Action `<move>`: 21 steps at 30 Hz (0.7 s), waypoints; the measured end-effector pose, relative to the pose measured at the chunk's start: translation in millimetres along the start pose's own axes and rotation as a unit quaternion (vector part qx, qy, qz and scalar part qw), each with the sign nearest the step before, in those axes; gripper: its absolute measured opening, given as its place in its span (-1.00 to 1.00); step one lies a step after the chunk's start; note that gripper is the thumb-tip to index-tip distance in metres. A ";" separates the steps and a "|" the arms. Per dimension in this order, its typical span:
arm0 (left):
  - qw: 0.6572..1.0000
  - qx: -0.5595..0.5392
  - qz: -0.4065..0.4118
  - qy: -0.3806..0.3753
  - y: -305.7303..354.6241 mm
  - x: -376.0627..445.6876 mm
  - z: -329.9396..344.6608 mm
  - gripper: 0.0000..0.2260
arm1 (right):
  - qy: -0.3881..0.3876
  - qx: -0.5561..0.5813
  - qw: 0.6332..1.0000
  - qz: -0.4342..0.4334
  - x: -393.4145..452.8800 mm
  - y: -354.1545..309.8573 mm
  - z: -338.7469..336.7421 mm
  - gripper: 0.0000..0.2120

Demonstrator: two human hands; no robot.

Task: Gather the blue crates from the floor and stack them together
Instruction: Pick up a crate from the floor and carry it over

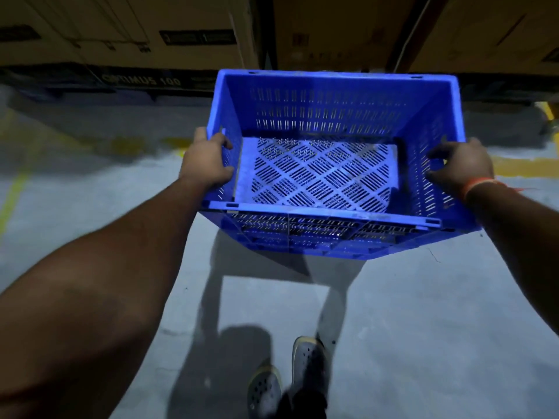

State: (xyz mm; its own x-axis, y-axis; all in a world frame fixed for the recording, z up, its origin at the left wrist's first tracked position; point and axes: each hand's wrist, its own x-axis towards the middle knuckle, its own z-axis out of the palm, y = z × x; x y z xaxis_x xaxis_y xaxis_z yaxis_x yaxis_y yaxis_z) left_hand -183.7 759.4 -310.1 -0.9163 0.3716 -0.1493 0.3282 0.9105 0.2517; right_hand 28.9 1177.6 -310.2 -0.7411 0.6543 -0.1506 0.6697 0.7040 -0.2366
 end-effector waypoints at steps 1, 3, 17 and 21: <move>1.000 -0.001 0.002 0.000 -0.6 1.7 0.3 -0.59 | 0.001 0.001 1.000 0.000 -0.6 0.1 0.1 -0.56; 1.000 -0.003 0.005 0.002 -1.1 2.9 1.6 -0.59 | -0.001 0.008 1.000 0.008 -0.4 -0.8 -0.9 -0.56; 1.000 0.009 -0.010 0.012 -1.5 -1.6 5.0 -0.60 | -0.008 0.037 0.999 0.019 -6.0 -3.7 -2.8 -0.60; 1.000 0.012 -0.008 0.005 0.4 5.7 3.2 -0.59 | -0.017 0.040 0.999 0.029 -1.3 -7.4 -6.2 -0.60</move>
State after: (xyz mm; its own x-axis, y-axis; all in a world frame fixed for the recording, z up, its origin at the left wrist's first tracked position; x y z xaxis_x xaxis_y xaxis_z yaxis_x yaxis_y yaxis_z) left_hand -188.1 762.5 -313.9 -0.9239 0.3546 -0.1437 0.3181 0.9206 0.2265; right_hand 25.2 1173.2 -302.3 -0.7026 0.6835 -0.1982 0.7072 0.6396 -0.3014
